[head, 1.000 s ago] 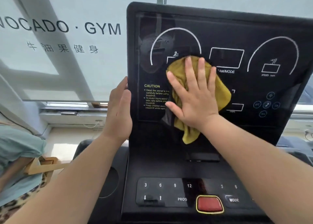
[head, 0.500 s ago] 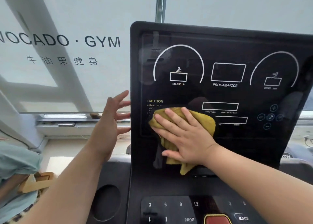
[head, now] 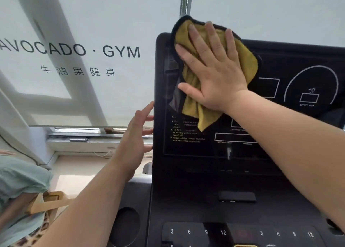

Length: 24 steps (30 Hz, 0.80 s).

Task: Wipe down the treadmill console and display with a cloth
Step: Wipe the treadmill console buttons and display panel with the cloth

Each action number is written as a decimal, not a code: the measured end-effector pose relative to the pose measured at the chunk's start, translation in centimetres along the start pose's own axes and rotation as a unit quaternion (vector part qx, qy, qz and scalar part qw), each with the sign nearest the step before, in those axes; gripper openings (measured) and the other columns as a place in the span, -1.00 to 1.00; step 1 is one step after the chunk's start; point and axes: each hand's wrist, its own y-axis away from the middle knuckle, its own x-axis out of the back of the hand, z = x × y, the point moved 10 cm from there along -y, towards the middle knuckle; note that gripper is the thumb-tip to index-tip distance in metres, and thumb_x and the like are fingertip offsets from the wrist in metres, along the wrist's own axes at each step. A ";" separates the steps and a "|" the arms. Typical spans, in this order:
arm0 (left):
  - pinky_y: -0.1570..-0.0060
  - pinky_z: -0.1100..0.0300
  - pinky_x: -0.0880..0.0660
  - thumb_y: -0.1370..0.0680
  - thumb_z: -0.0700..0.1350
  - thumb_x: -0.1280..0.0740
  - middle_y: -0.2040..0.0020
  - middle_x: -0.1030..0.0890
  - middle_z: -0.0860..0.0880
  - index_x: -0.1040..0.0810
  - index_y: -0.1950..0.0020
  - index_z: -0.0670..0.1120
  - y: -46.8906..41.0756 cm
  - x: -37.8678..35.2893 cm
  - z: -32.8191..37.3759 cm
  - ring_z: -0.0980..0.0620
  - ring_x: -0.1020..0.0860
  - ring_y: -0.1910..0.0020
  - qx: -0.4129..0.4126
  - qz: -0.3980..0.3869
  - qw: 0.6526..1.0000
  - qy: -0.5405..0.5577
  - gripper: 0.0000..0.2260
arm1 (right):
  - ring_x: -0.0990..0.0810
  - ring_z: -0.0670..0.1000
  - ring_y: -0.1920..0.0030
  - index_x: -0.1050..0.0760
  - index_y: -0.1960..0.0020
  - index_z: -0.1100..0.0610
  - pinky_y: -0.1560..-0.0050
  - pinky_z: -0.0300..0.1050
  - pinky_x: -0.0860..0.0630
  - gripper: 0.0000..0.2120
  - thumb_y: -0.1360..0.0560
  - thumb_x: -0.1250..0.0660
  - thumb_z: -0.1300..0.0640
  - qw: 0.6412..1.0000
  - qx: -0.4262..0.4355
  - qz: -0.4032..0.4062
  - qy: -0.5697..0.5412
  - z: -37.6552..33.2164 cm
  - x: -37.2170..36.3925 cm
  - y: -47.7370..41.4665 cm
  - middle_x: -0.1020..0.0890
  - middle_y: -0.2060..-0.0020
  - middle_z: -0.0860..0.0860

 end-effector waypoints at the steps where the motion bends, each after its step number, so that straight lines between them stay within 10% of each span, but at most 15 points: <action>1: -0.06 0.02 -0.53 -0.52 0.44 0.13 -0.29 -0.50 0.21 -0.41 -0.39 0.44 0.0 0.0 0.0 0.12 -0.54 -0.24 0.000 -0.001 1.000 0.003 -0.46 | 0.05 0.32 -0.65 -0.03 -0.68 -0.05 -0.58 0.43 0.11 -0.24 -0.61 0.04 -0.44 1.000 -0.007 0.000 -0.002 -0.6 0.0 -0.2 -0.01 -0.68 0.13; 7: 0.07 0.15 -0.60 -0.52 0.44 0.18 -0.20 -0.59 0.26 -0.48 -0.33 0.43 -0.2 0.3 -0.7 0.22 -0.61 -0.13 -0.001 0.009 1.000 0.016 -0.43 | 0.15 0.26 -0.66 0.04 -0.69 -0.03 -0.60 0.36 0.22 -0.22 -0.62 0.07 -0.43 0.991 0.129 -0.031 -0.008 -8.3 -3.0 4.9 0.05 -0.68 0.09; 16: -0.15 -0.24 -0.56 -0.47 0.46 0.22 -0.30 -0.58 0.09 -0.50 -0.37 0.33 -1.0 0.9 -1.1 0.00 -0.56 -0.29 0.019 -0.010 0.999 0.024 -0.31 | 0.04 0.18 -0.67 -0.13 -0.67 -0.05 -0.62 0.29 0.17 -0.28 -0.62 -0.08 -0.38 0.960 0.278 -0.033 0.008 -9.8 -5.6 13.1 -0.07 -0.68 0.03; 24: -0.18 -0.17 -0.55 -0.46 0.47 0.21 -0.31 -0.57 0.19 -0.47 -0.38 0.39 -0.6 0.9 -1.4 0.06 -0.53 -0.32 0.029 -0.022 0.999 0.023 -0.33 | 0.06 0.28 -0.66 -0.02 -0.69 -0.06 -0.60 0.36 0.11 -0.22 -0.59 0.03 -0.45 0.991 0.128 -0.005 0.032 -0.4 -0.5 0.0 0.00 -0.68 0.09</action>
